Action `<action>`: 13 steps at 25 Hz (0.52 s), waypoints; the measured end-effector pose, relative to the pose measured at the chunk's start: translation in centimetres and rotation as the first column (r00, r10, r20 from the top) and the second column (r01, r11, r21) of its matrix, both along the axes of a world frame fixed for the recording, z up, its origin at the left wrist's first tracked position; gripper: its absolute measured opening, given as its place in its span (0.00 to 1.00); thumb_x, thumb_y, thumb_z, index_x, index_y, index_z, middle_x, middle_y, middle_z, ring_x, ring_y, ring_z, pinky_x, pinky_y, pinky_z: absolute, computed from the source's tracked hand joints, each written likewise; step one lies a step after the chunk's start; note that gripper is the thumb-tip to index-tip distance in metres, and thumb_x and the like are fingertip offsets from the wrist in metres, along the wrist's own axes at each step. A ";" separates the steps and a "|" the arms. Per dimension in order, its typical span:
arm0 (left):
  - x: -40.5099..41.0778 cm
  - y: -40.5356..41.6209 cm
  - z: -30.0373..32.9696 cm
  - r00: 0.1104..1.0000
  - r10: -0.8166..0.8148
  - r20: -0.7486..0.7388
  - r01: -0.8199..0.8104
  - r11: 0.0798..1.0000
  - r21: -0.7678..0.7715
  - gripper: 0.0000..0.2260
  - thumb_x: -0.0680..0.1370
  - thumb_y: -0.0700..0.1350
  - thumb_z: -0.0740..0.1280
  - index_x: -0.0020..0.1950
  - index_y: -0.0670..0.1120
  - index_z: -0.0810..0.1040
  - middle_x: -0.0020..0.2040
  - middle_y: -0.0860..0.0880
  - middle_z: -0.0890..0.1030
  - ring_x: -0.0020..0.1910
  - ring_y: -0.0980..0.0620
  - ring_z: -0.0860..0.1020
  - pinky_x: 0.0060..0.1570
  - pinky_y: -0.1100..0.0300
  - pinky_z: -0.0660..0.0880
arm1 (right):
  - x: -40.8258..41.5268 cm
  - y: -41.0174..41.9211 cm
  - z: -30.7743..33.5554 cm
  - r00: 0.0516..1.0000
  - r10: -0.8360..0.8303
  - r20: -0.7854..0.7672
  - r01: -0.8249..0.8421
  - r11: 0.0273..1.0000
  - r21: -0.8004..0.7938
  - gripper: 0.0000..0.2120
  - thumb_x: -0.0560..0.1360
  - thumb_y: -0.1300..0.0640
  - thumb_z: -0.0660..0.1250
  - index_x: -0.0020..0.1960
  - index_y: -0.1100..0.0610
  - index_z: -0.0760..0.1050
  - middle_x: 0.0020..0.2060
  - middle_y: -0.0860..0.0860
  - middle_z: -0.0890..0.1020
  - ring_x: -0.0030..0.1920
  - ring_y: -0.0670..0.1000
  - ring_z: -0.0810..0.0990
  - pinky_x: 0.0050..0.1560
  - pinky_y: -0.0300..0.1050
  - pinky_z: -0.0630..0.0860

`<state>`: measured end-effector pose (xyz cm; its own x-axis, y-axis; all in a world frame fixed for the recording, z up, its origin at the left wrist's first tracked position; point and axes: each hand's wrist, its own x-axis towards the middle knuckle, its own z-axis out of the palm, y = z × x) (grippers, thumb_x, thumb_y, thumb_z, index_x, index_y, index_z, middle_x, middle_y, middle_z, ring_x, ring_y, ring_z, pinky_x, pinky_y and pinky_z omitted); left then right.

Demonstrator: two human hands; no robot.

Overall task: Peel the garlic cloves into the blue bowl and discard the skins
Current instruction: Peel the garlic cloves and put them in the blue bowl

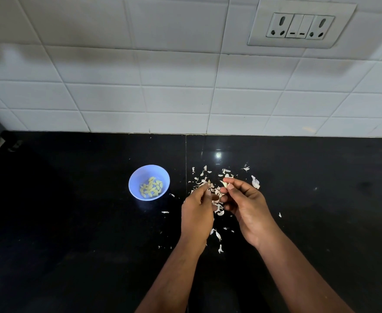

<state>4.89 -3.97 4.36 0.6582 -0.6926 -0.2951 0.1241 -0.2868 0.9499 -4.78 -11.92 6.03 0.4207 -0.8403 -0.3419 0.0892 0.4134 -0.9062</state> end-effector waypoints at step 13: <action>0.8 0.0 0.7 0.948 -0.037 -0.315 -0.043 0.969 -0.245 0.07 0.83 0.45 0.70 0.52 0.44 0.87 0.45 0.45 0.86 0.41 0.51 0.81 0.37 0.59 0.77 | 0.1 0.0 -0.1 0.989 0.130 -0.071 -0.135 0.988 -0.077 0.08 0.82 0.63 0.67 0.55 0.59 0.85 0.40 0.54 0.85 0.37 0.49 0.79 0.36 0.43 0.75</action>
